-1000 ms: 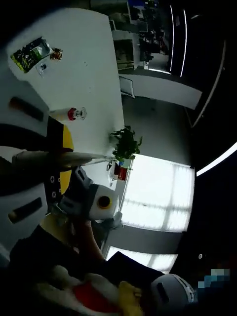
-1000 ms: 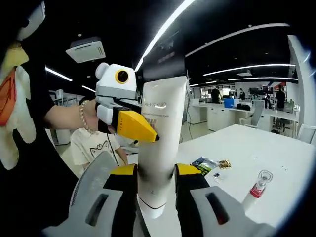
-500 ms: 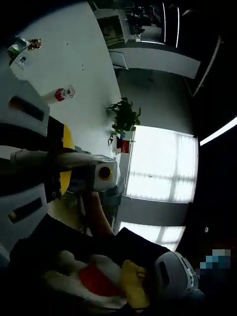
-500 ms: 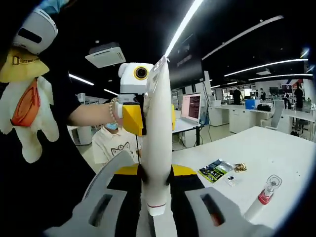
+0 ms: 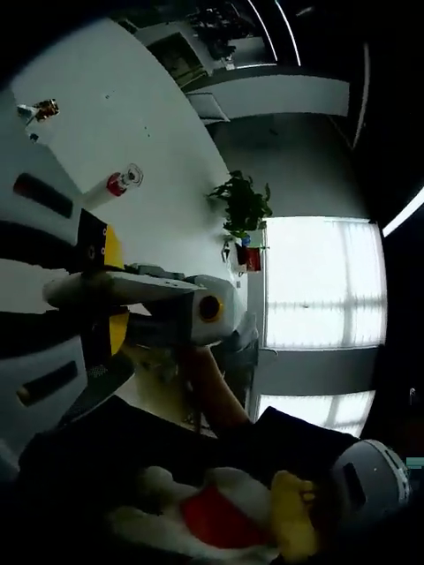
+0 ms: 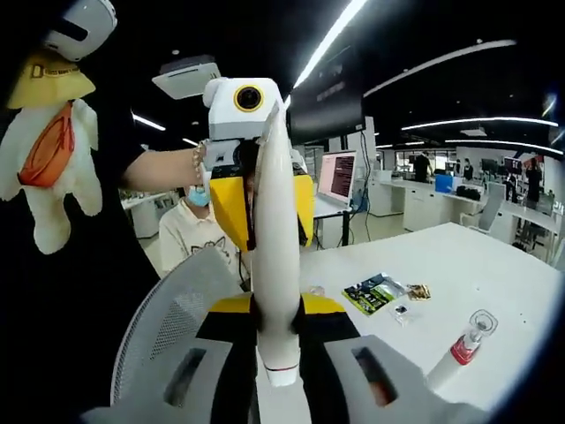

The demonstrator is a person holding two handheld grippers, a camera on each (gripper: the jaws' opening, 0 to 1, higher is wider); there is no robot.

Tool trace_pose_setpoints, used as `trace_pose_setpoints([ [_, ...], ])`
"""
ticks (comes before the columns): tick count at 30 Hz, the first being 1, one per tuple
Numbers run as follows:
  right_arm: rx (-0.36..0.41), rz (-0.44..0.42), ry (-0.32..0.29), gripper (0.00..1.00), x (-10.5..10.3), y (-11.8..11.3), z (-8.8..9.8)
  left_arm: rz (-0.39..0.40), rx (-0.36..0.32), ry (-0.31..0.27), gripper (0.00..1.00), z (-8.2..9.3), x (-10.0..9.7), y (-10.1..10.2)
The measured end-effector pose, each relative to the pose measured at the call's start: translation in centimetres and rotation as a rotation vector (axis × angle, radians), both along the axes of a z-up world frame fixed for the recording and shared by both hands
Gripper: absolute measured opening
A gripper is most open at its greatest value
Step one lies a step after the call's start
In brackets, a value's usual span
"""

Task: Arrange the skincare products in the storage area until every visible bottle or jar stands upright without overlapping.

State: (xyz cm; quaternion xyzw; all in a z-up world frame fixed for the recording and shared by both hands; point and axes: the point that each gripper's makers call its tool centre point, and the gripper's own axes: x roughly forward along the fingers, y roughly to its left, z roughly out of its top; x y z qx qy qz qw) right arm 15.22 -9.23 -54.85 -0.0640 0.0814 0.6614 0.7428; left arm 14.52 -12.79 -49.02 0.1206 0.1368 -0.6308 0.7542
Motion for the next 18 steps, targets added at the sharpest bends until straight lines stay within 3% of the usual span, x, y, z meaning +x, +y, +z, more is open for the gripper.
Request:
trace_pose_setpoints([
  [11, -0.007, -0.003, 0.003, 0.15, 0.9, 0.2, -0.6, -0.057, 0.087, -0.03, 0.15, -1.6, 1.2, 0.3],
  [18, -0.047, -0.043, -0.013, 0.17, 2.1, -0.5, -1.7, -0.082, 0.115, -0.01, 0.13, -2.7, 2.1, -0.1],
])
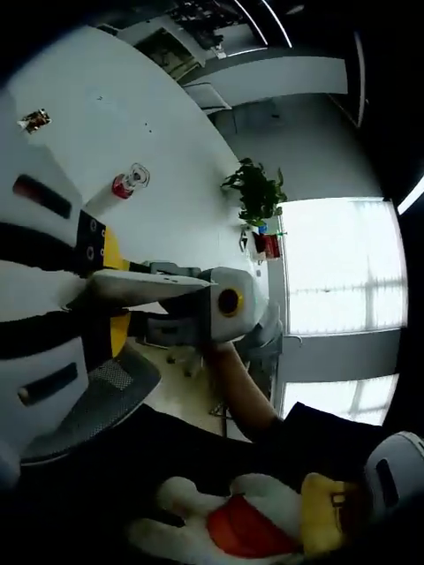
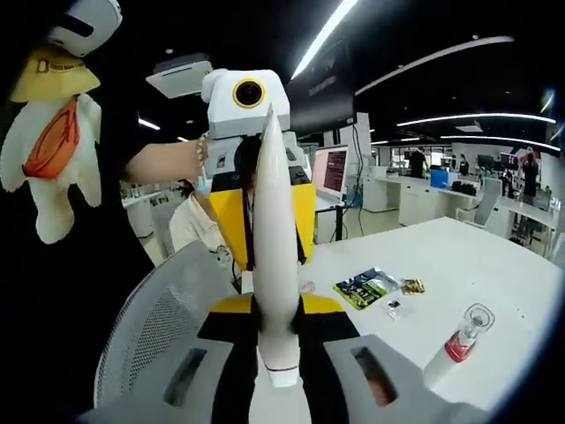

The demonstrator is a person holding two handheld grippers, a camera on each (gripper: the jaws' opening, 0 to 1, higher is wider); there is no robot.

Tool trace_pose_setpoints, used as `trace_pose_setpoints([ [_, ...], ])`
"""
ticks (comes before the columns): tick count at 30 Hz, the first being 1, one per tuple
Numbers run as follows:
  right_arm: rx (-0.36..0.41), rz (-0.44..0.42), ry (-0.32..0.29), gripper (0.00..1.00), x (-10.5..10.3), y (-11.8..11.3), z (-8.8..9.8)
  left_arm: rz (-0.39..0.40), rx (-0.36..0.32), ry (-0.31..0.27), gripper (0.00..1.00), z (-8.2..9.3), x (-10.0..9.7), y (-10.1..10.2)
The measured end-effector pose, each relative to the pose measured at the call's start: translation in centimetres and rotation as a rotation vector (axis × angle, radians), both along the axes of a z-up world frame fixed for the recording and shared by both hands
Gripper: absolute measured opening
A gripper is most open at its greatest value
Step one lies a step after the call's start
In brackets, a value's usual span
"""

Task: Arrange the skincare products in the storage area until every visible bottle or jar stands upright without overlapping.

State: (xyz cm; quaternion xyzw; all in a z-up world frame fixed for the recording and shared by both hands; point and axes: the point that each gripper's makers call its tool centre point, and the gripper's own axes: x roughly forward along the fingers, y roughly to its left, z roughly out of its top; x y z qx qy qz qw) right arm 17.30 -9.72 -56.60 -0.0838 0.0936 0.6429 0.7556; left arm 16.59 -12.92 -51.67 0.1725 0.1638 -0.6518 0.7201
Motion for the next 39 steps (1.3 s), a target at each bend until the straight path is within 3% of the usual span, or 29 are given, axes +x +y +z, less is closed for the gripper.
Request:
trace_pose_setpoints([
  [8, -0.059, -0.108, 0.008, 0.21, 1.6, -0.2, -2.1, -0.04, 0.069, -0.006, 0.1, -2.4, 1.5, -0.9],
  [14, -0.092, -0.16, 0.014, 0.22, 2.6, -0.8, -3.5, -0.056, 0.053, 0.02, 0.1, -3.5, 2.5, -1.4],
  [26, -0.081, -0.296, 0.019, 0.24, 5.3, -1.9, -4.3, -0.061, 0.028, 0.034, 0.1, -4.2, 4.4, -2.5],
  [39, -0.066, -0.417, 0.078, 0.45, 6.2, -3.1, -5.8, -0.036, 0.037, 0.035, 0.1, -5.9, 7.6, -2.5],
])
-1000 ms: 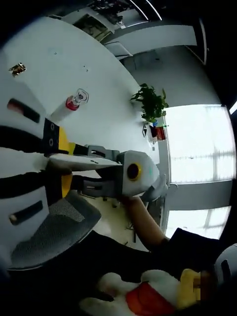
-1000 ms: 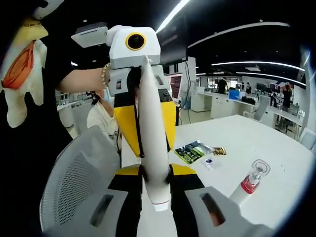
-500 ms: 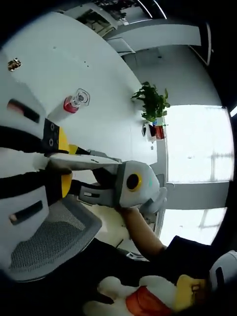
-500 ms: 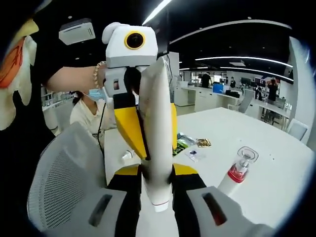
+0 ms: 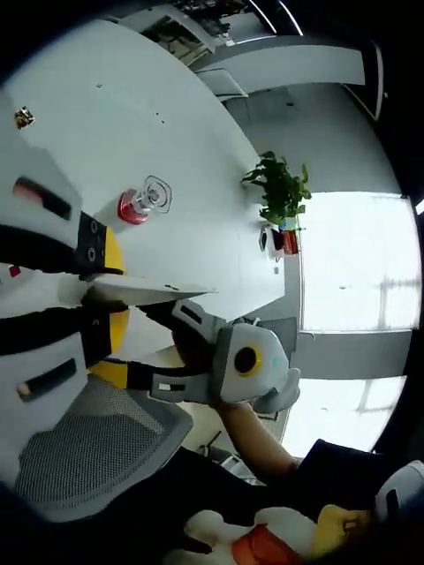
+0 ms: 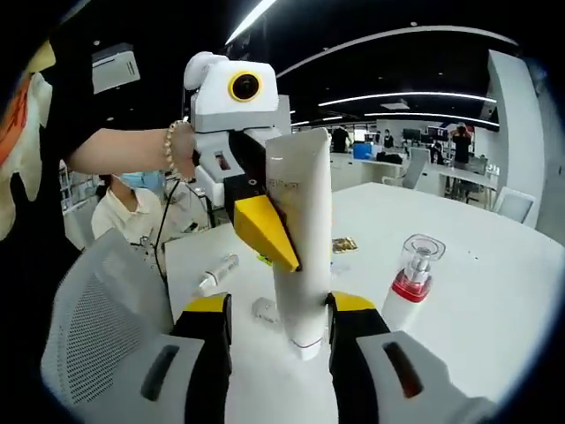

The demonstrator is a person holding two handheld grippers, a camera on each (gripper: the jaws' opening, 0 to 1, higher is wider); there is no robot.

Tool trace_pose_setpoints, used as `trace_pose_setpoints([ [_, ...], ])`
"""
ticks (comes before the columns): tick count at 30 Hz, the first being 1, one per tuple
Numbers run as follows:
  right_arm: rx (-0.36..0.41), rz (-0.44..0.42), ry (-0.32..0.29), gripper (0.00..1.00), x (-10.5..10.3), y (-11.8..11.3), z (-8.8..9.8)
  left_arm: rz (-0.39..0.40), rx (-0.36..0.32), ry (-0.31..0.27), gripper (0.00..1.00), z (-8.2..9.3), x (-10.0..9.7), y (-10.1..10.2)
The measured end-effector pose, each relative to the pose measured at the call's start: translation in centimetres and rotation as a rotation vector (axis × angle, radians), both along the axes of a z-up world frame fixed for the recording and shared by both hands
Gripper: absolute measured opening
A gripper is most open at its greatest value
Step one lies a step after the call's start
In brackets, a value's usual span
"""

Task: Arrange the skincare products in the storage area until every visible bottle or jar stands upright without overlapping.

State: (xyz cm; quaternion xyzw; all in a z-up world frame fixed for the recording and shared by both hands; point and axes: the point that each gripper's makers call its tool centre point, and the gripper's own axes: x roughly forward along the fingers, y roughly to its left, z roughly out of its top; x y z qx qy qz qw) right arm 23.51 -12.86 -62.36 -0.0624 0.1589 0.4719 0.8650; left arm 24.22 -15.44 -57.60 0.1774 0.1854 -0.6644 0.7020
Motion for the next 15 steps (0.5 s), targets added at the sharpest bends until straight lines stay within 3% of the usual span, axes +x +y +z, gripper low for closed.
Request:
trace_pose_setpoints([
  [15, 0.006, -0.138, 0.058, 0.67, 0.0, -2.1, -2.0, 0.052, 0.031, -0.029, 0.1, -2.6, 6.2, 1.1],
])
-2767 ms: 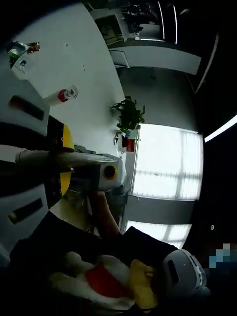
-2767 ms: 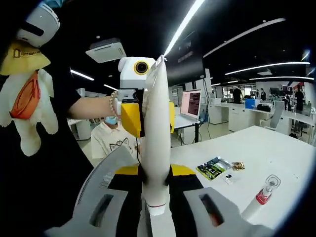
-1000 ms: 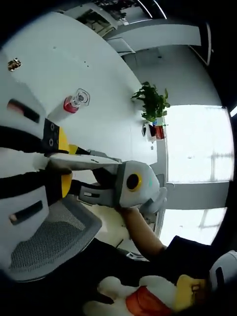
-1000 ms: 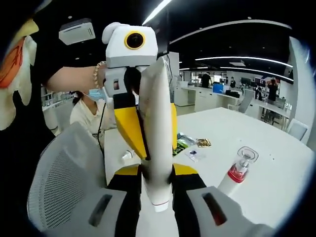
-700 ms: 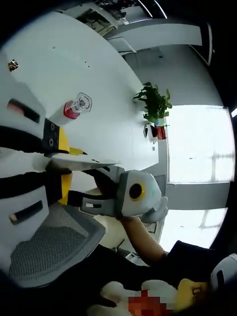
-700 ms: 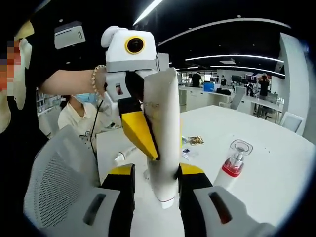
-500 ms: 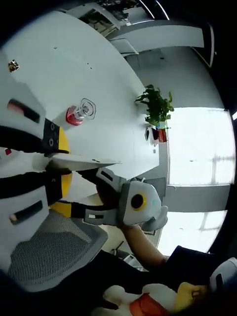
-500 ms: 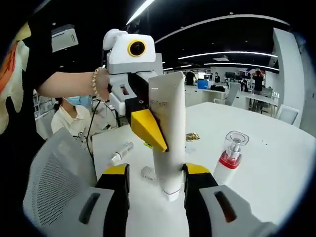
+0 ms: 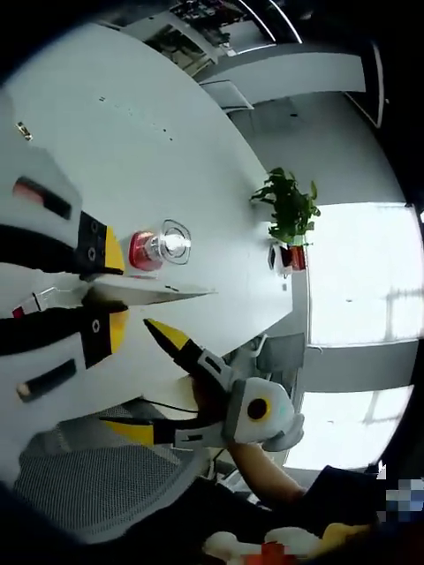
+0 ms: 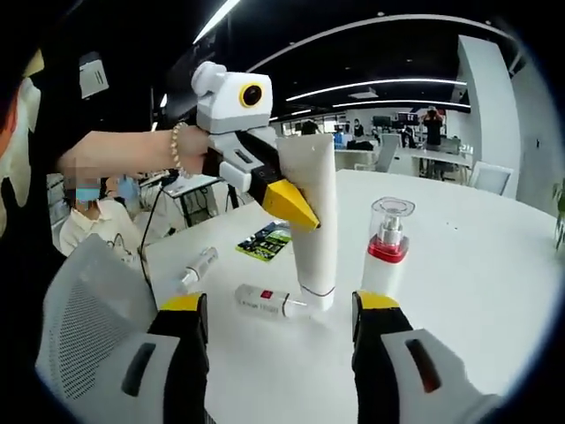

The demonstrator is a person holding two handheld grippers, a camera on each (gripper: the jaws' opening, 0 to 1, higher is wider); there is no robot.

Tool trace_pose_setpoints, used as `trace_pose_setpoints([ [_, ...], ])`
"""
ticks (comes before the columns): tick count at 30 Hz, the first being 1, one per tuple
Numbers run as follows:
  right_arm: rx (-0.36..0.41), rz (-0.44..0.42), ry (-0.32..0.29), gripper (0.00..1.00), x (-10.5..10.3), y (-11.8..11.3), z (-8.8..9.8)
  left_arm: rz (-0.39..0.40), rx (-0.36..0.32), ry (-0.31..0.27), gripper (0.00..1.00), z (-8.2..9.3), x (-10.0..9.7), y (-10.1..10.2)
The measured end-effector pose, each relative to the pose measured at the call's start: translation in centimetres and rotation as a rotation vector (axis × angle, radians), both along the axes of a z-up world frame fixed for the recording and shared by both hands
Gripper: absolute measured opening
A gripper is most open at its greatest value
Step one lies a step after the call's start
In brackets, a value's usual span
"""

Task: Arrange the skincare products in the storage area until every visible bottle or jar stands upright without overlapping.

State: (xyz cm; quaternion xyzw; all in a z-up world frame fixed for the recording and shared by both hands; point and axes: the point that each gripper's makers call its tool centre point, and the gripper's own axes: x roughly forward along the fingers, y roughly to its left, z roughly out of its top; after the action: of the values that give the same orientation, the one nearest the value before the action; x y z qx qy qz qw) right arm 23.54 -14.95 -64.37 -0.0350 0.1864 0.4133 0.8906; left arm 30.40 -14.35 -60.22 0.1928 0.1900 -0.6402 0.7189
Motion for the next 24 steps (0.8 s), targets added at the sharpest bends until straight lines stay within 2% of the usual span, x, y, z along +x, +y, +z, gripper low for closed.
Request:
trace_pose_setpoints([
  [10, 0.0, -0.054, 0.035, 0.8, -0.1, -0.8, -1.4, 0.012, 0.015, -0.004, 0.1, -2.3, 2.4, -0.3],
  [24, -0.005, -0.101, 0.062, 0.82, -0.3, -2.2, -2.3, 0.026, -0.011, 0.003, 0.1, -3.9, 4.0, -0.6],
])
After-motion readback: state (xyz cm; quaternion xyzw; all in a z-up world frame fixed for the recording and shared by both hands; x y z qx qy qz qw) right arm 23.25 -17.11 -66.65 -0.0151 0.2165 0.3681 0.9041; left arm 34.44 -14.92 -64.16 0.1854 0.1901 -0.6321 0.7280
